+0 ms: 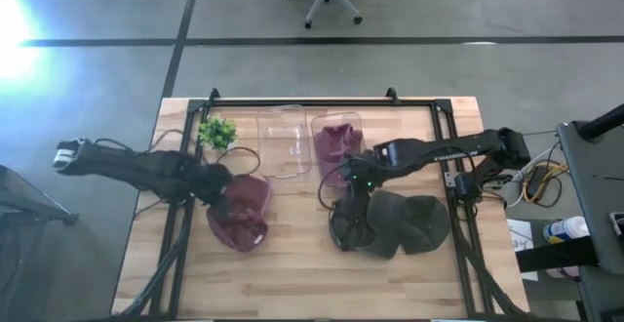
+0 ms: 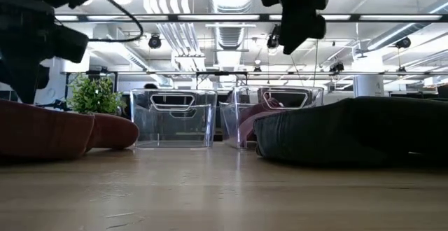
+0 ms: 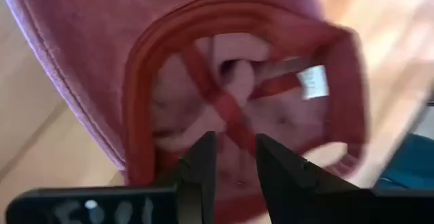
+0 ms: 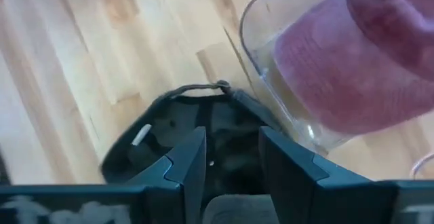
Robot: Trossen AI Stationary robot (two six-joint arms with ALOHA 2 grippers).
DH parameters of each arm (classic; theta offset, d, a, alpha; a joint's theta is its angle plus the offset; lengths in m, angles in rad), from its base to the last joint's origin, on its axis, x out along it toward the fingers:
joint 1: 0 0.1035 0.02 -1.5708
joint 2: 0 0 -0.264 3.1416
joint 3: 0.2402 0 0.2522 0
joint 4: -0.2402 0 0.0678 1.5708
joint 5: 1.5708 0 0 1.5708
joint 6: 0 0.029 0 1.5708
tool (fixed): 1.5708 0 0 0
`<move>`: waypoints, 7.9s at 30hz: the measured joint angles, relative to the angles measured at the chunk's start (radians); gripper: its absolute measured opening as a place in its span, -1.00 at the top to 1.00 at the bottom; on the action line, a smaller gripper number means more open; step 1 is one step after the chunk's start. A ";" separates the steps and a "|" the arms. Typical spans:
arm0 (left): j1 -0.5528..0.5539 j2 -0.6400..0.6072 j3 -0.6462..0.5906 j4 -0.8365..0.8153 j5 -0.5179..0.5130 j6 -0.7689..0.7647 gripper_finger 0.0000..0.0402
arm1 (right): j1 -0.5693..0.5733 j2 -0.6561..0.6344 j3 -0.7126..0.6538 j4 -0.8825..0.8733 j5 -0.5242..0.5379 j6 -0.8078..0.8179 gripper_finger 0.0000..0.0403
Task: Pick & Place hat
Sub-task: Put the red cap into the right transparent bin
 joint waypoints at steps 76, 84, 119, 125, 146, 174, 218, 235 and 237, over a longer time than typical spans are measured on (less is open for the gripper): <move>-0.002 0.146 -0.044 -0.028 -0.296 -0.199 0.52 | 0.104 0.015 -0.071 0.017 0.049 0.167 0.34; -0.003 0.146 -0.055 0.032 -0.284 -0.189 0.70 | 0.104 0.015 -0.071 0.025 0.049 0.169 0.34; -0.499 0.485 0.811 -0.577 -1.775 0.992 0.91 | -0.274 -0.117 -0.075 0.961 -0.476 0.586 0.36; -0.498 0.470 0.804 -0.577 -1.780 1.097 0.97 | -0.371 -0.115 -0.082 1.048 -0.558 0.666 0.20; -0.414 0.626 0.679 -0.143 -1.755 1.074 0.95 | 0.059 -0.262 -0.226 0.669 0.516 -0.725 0.15; -0.272 0.821 0.689 0.751 -1.625 1.692 0.94 | 0.070 -0.367 -0.231 0.441 0.412 -0.826 0.07; -0.178 0.814 0.729 1.049 -1.722 0.659 0.26 | -0.077 -0.410 -0.291 0.628 0.852 -1.247 0.93; -0.038 0.814 0.712 0.644 -1.161 0.031 0.26 | -0.068 -0.304 -0.472 0.497 0.947 -1.278 0.93; -0.035 0.814 0.712 0.580 -1.158 -0.040 0.26 | -0.064 -0.271 -0.485 0.506 0.945 -1.307 0.93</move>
